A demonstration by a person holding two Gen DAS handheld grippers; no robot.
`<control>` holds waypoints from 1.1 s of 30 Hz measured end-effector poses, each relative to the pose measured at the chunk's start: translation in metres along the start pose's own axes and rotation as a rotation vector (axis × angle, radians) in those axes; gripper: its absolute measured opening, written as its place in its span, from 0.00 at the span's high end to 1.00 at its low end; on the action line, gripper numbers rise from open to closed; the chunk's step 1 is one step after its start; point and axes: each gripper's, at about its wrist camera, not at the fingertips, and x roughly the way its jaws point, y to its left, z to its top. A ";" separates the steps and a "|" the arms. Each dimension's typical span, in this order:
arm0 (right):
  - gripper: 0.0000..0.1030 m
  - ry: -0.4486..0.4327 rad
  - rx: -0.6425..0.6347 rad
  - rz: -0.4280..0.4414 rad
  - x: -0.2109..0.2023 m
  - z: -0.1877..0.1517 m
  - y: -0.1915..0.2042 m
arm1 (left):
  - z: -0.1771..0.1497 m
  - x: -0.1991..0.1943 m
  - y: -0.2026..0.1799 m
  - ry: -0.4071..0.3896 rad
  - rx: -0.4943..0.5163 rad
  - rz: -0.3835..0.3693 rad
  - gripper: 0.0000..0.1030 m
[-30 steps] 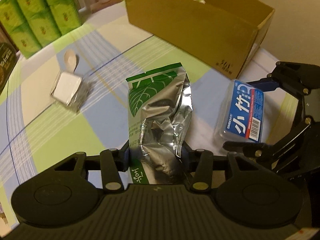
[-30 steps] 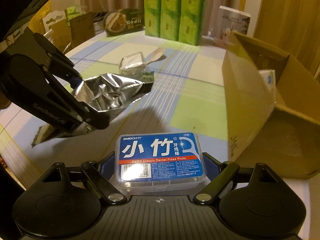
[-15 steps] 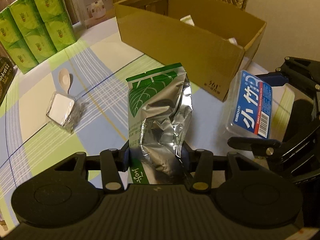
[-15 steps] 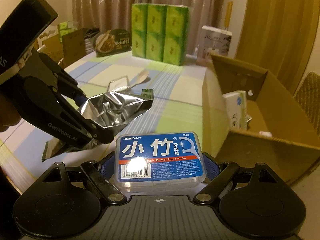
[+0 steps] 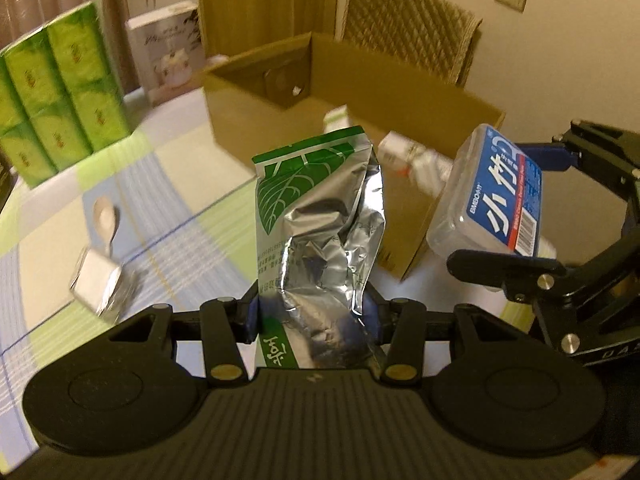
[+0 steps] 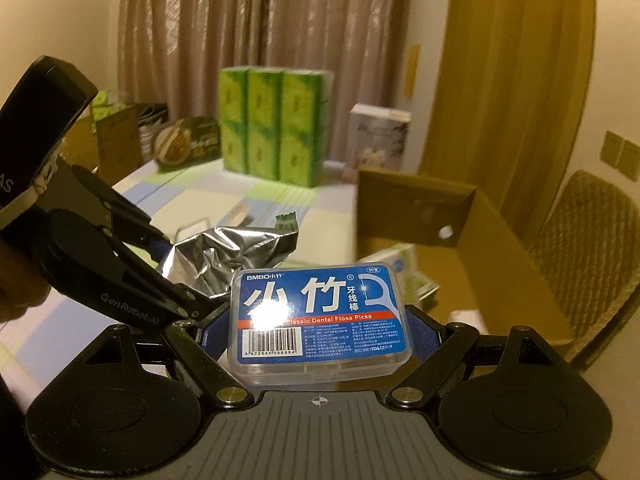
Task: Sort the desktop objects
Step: 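Carry the foil bag and floss-pick box over the cardboard box with both tools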
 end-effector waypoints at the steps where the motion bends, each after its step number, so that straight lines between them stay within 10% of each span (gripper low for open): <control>1: 0.18 -0.006 -0.001 -0.010 -0.002 0.002 -0.005 | 0.005 0.000 -0.004 -0.010 0.001 -0.006 0.58; 33: 0.18 0.021 0.097 -0.169 0.021 0.022 -0.129 | 0.107 0.044 -0.038 -0.127 -0.137 -0.089 0.58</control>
